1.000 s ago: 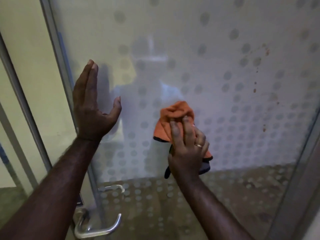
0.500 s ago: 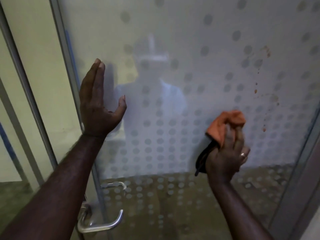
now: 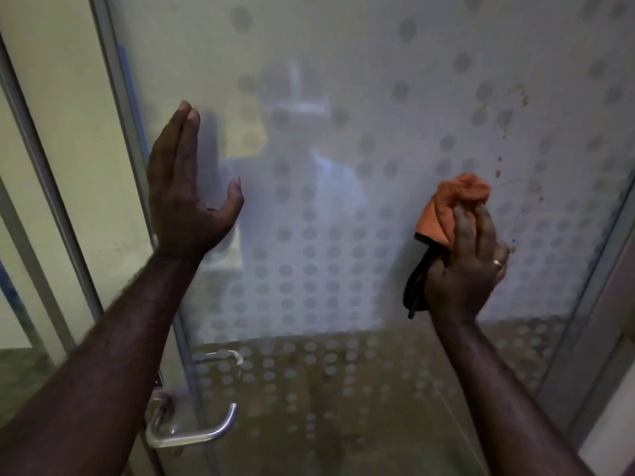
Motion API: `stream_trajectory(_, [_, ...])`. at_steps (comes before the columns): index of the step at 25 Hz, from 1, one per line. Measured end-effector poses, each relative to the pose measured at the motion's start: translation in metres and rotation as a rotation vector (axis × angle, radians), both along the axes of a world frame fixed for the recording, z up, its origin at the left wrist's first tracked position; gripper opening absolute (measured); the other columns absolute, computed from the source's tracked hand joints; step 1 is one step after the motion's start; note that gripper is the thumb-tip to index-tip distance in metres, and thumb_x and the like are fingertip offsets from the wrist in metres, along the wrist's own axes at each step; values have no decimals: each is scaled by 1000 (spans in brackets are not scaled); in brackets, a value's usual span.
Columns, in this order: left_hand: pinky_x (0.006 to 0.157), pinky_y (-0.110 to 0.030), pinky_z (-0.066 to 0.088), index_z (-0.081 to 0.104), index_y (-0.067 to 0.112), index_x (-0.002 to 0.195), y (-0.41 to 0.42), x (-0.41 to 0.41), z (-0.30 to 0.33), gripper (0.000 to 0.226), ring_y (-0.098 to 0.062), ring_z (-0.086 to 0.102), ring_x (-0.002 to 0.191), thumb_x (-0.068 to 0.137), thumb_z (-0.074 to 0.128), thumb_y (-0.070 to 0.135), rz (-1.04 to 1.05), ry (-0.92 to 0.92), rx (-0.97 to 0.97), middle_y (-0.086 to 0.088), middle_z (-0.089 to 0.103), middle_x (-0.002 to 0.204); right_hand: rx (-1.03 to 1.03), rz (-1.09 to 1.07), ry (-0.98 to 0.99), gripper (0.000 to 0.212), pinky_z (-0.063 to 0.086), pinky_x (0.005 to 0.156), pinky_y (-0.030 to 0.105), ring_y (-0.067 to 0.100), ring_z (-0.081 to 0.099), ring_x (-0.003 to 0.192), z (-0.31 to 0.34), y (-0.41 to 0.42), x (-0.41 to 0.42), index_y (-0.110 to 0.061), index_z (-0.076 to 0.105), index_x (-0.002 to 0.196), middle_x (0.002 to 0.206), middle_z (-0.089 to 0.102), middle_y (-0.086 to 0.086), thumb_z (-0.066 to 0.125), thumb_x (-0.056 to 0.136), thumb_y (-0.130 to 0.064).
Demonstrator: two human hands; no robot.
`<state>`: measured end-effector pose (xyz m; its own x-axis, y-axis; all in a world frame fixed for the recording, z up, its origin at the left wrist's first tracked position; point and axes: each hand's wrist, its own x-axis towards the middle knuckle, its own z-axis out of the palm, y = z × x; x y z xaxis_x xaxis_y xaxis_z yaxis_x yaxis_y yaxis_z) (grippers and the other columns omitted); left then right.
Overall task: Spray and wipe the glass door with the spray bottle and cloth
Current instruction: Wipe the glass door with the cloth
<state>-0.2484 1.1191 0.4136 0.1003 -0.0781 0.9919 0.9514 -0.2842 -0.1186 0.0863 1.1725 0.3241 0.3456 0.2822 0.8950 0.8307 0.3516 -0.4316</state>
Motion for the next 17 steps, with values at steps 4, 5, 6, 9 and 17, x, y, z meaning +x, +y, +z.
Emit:
stream_trajectory(4, [118, -47, 38, 40, -13, 144, -1, 1, 1, 70, -28, 37, 144, 90, 67, 23, -11, -2, -11, -26, 40, 151, -86, 24, 238, 64, 34, 102, 47, 46, 48, 115, -64, -3, 2, -12, 53, 133, 146, 44, 16, 53, 71, 6])
stream_trajectory(5, [119, -45, 37, 40, -13, 144, -1, 1, 1, 70, -25, 36, 145, 90, 66, 23, -13, -2, -13, -26, 40, 151, -109, 38, 257, 65, 32, 103, 47, 47, 47, 117, -76, -6, -2, -11, 53, 133, 146, 43, 18, 54, 70, 8])
stream_trajectory(6, [119, -44, 37, 40, -13, 144, -1, 1, 1, 70, -23, 35, 145, 91, 66, 24, -14, -2, -12, -26, 40, 151, -128, 56, 267, 67, 29, 105, 48, 45, 45, 121, -86, -8, -8, -9, 53, 133, 146, 42, 19, 54, 69, 9])
stream_trajectory(9, [119, -45, 38, 40, -12, 144, -2, 2, 0, 69, -24, 35, 145, 91, 66, 23, -18, -2, -9, -26, 41, 151, -187, 112, 290, 71, 25, 108, 53, 40, 43, 128, -108, -18, -34, -7, 54, 131, 145, 42, 22, 59, 64, 16])
stream_trajectory(17, [121, -42, 34, 39, -13, 144, -3, 2, -1, 71, -33, 37, 145, 89, 67, 21, -21, -9, -25, -28, 40, 151, -291, 291, 101, 91, 52, 74, 62, 30, 39, 112, -135, -73, -159, -31, 47, 122, 131, 51, 11, 84, 46, 3])
